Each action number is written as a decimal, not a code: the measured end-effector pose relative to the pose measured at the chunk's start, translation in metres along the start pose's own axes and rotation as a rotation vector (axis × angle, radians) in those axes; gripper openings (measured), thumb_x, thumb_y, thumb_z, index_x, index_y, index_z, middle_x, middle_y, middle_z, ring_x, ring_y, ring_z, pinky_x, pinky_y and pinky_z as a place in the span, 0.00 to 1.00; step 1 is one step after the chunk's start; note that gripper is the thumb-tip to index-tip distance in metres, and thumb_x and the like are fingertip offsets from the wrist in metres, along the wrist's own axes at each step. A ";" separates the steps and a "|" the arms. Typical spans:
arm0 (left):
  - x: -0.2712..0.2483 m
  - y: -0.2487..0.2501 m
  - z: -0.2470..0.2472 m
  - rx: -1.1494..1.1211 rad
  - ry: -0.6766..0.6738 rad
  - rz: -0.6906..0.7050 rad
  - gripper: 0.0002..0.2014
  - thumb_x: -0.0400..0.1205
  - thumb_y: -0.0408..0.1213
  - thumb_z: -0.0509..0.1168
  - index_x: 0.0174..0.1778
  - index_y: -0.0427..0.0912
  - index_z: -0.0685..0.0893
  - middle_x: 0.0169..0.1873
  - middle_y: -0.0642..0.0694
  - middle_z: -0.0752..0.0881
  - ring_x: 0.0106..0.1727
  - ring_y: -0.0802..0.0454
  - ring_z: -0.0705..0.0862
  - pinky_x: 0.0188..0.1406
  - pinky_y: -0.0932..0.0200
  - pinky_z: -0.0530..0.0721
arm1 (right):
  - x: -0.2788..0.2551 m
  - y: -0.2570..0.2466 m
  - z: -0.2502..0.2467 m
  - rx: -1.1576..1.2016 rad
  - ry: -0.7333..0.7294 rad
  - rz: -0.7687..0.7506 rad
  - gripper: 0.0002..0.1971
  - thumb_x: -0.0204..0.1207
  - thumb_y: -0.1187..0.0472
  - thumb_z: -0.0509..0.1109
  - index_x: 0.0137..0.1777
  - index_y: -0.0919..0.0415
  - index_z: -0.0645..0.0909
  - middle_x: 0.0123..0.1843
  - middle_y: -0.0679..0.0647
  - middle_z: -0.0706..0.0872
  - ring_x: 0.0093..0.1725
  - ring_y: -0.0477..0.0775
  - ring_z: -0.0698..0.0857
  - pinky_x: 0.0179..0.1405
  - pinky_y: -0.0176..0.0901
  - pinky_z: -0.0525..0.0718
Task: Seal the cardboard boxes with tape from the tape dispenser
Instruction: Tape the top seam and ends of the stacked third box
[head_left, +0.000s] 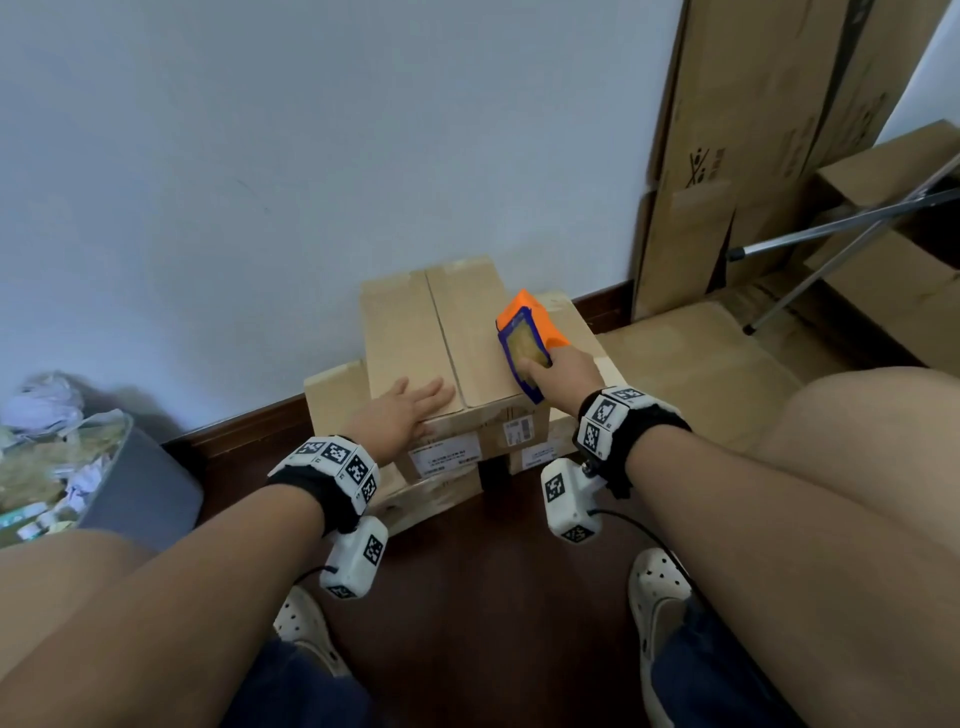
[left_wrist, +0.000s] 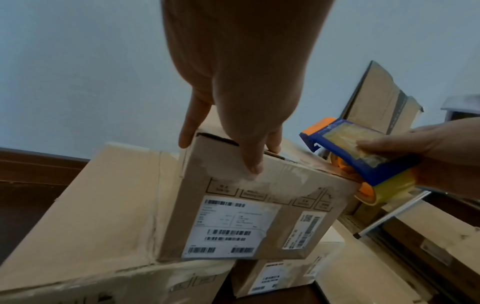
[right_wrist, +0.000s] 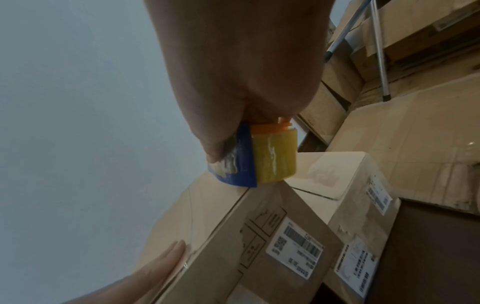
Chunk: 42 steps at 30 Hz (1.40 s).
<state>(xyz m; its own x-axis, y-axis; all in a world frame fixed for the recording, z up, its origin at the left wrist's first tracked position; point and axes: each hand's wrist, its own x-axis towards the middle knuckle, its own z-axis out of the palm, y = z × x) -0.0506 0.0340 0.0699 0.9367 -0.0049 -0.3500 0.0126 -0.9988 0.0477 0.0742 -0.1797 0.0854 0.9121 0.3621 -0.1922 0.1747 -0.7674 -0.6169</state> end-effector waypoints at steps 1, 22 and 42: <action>0.000 0.000 0.001 -0.013 -0.001 -0.010 0.29 0.89 0.46 0.52 0.84 0.59 0.46 0.84 0.59 0.47 0.84 0.37 0.49 0.81 0.40 0.59 | -0.001 0.000 0.000 -0.022 0.006 -0.006 0.18 0.81 0.46 0.63 0.35 0.56 0.69 0.39 0.54 0.80 0.46 0.63 0.80 0.55 0.53 0.77; 0.027 0.008 0.009 -0.040 0.061 -0.088 0.42 0.84 0.54 0.59 0.85 0.43 0.40 0.85 0.47 0.40 0.85 0.51 0.41 0.81 0.42 0.43 | 0.002 -0.030 0.008 -0.223 -0.038 -0.054 0.11 0.82 0.61 0.65 0.59 0.66 0.74 0.56 0.61 0.84 0.55 0.64 0.84 0.44 0.50 0.80; -0.053 0.017 -0.050 -1.567 0.356 -0.533 0.12 0.86 0.38 0.61 0.62 0.38 0.79 0.59 0.42 0.81 0.59 0.47 0.80 0.57 0.55 0.77 | -0.079 -0.082 -0.058 -0.207 -0.372 -0.214 0.26 0.75 0.36 0.68 0.47 0.64 0.80 0.45 0.58 0.84 0.43 0.57 0.82 0.41 0.44 0.76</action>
<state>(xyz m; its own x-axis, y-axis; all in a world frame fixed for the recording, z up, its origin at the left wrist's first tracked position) -0.0824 0.0199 0.1355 0.7380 0.5203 -0.4297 0.4346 0.1206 0.8925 0.0094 -0.1762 0.1950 0.6595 0.6596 -0.3606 0.4492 -0.7304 -0.5145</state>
